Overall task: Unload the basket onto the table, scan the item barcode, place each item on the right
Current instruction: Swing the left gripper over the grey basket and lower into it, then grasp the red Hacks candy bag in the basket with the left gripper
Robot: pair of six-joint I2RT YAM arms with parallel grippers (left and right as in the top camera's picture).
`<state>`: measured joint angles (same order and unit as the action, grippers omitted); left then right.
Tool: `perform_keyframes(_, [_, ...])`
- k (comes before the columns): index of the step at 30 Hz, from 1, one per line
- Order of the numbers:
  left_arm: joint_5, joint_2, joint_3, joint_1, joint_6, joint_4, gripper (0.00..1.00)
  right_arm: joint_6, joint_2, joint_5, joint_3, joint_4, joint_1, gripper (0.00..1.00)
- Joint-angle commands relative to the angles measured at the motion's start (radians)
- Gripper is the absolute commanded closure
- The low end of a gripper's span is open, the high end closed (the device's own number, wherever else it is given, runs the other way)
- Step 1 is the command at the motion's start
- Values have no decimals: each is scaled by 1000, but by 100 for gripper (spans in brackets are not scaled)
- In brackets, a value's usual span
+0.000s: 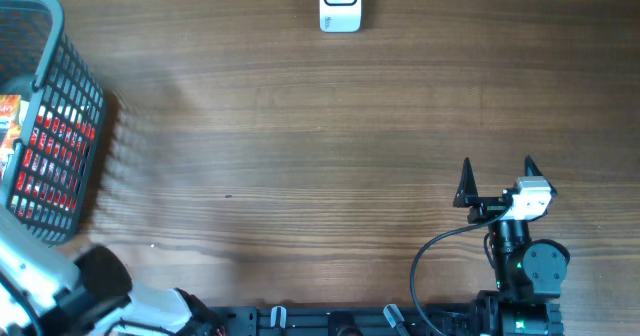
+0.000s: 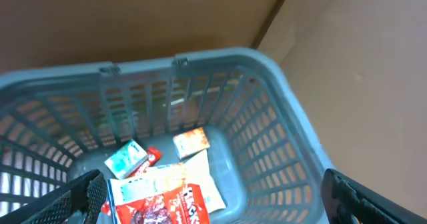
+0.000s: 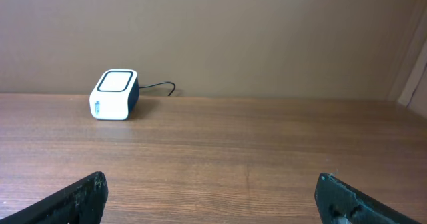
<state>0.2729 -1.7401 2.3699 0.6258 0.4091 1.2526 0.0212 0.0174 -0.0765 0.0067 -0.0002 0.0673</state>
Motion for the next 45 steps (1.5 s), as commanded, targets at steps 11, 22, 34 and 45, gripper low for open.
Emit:
perform_keyframes(11, [-52, -363, 13, 66, -119, 39, 0, 4, -8, 17, -2, 2, 5, 0])
perform_keyframes(22, [-198, -475, -19, 134, -213, 159, 1, 4, -8, 17, -2, 2, 5, 0])
perform_keyframes(34, [-311, -475, -307, 133, -328, 124, 0, 4, -8, 17, -2, 2, 5, 0])
perform_keyframes(45, [-336, -475, -405, 133, -357, 102, 19, 4, -8, 17, -2, 2, 5, 0])
